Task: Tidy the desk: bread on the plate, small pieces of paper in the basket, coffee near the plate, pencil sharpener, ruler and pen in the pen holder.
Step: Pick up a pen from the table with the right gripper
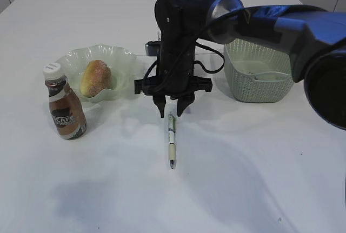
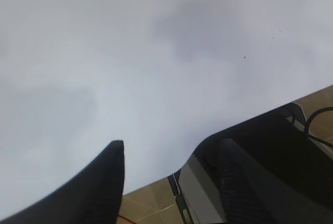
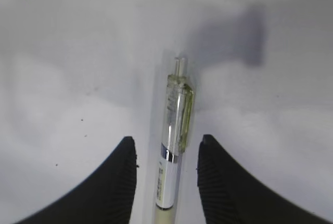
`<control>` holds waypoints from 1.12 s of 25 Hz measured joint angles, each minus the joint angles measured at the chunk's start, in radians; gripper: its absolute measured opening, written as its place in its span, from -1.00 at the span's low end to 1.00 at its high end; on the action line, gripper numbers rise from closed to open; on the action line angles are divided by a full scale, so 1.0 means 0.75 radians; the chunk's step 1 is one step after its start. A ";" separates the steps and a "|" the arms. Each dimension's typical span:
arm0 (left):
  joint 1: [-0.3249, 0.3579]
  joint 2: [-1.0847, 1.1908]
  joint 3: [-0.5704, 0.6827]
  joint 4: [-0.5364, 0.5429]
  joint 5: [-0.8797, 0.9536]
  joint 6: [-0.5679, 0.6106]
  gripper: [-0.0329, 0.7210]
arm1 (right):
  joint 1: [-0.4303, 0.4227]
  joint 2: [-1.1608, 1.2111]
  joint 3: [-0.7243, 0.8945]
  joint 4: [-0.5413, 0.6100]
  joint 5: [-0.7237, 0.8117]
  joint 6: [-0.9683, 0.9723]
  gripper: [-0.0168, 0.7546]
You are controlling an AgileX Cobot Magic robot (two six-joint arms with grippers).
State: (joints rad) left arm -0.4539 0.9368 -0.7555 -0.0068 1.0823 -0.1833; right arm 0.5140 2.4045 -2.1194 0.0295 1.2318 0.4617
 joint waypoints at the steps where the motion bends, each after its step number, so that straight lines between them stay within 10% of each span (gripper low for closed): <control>1: 0.000 0.000 0.000 0.000 0.000 0.000 0.15 | 0.000 0.007 0.000 0.000 0.000 0.000 -0.12; 28: 0.000 0.000 0.000 0.000 0.000 0.000 0.15 | 0.000 0.089 -0.004 0.000 -0.007 0.000 -0.12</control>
State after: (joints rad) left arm -0.4539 0.9368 -0.7555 -0.0068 1.0823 -0.1833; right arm 0.5140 2.4712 -2.1226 0.0291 1.2262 0.4617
